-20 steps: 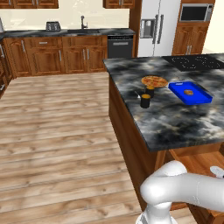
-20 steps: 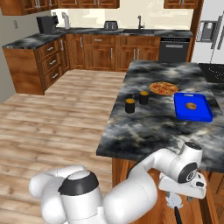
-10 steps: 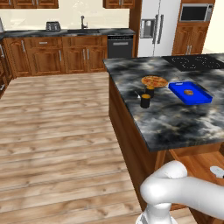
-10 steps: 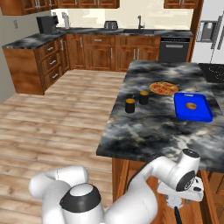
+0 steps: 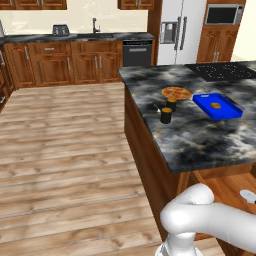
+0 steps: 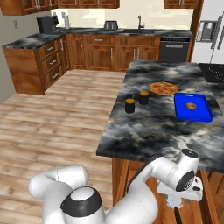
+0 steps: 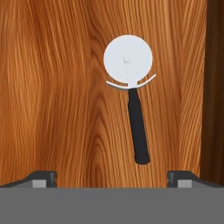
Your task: Take the pizza cutter from the drawer on the right and place it on the dining counter for cutting.
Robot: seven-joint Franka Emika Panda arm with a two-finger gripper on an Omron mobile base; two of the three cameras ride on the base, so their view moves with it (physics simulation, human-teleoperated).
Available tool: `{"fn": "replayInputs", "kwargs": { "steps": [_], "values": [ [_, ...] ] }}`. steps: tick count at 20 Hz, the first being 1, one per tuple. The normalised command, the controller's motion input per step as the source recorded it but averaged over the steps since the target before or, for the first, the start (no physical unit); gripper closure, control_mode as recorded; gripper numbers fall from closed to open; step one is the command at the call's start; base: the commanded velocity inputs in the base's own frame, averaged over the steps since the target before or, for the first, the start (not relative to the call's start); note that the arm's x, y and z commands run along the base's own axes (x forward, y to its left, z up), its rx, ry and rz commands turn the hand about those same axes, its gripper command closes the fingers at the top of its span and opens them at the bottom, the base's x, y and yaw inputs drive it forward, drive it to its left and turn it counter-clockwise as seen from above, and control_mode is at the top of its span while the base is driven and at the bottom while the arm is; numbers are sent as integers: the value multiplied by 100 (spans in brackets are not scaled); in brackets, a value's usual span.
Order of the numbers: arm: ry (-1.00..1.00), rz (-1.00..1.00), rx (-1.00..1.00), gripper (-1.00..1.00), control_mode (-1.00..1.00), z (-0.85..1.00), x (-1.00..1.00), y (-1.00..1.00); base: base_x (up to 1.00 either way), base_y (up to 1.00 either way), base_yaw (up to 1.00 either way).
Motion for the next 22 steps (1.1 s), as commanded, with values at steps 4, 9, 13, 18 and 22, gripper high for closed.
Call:
{"fn": "replayInputs", "kwargs": {
  "steps": [4, 9, 13, 18, 22],
  "values": [
    [0, 0, 0, -100, -100, -4, 0, 0, 0, 0, 0],
    [0, 0, 0, -100, -100, -4, 0, 0, 0, 0, 0],
    [0, 0, 0, -100, -100, -7, 12, 0, 0, 0, 0],
    [0, 1, 0, -100, -100, -15, 1, 0, 0, 0, 0],
    [0, 2, 0, -100, -100, -13, 1, -5, 0, 0, 0]
  ]
}}
